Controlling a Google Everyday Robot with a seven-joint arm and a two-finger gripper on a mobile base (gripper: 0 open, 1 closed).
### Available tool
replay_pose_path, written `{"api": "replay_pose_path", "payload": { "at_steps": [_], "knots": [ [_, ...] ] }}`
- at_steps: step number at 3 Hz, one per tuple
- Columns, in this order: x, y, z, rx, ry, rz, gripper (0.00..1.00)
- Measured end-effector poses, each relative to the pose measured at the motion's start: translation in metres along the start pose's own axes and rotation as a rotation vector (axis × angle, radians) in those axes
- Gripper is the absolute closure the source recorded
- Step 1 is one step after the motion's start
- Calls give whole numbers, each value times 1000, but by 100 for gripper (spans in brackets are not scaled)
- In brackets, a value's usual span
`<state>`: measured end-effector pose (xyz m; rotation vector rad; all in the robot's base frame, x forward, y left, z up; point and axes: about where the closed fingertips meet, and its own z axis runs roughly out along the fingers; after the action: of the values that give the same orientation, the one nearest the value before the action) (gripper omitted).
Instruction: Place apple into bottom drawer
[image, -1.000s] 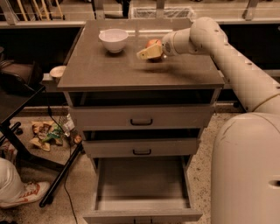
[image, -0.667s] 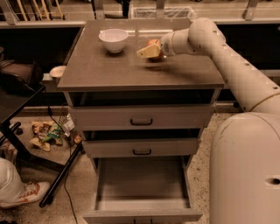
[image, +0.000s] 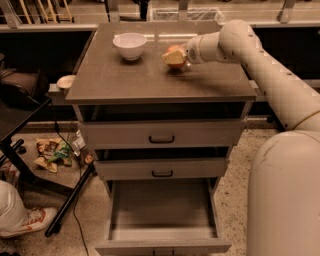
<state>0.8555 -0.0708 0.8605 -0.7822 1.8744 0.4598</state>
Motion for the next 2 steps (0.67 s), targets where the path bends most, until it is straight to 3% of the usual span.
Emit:
{"api": "replay_pose_path", "payload": {
  "at_steps": [1, 2],
  "knots": [
    [-12, 2, -40, 25, -21, -28, 96],
    [-12, 3, -43, 26, -20, -29, 100]
  ]
}}
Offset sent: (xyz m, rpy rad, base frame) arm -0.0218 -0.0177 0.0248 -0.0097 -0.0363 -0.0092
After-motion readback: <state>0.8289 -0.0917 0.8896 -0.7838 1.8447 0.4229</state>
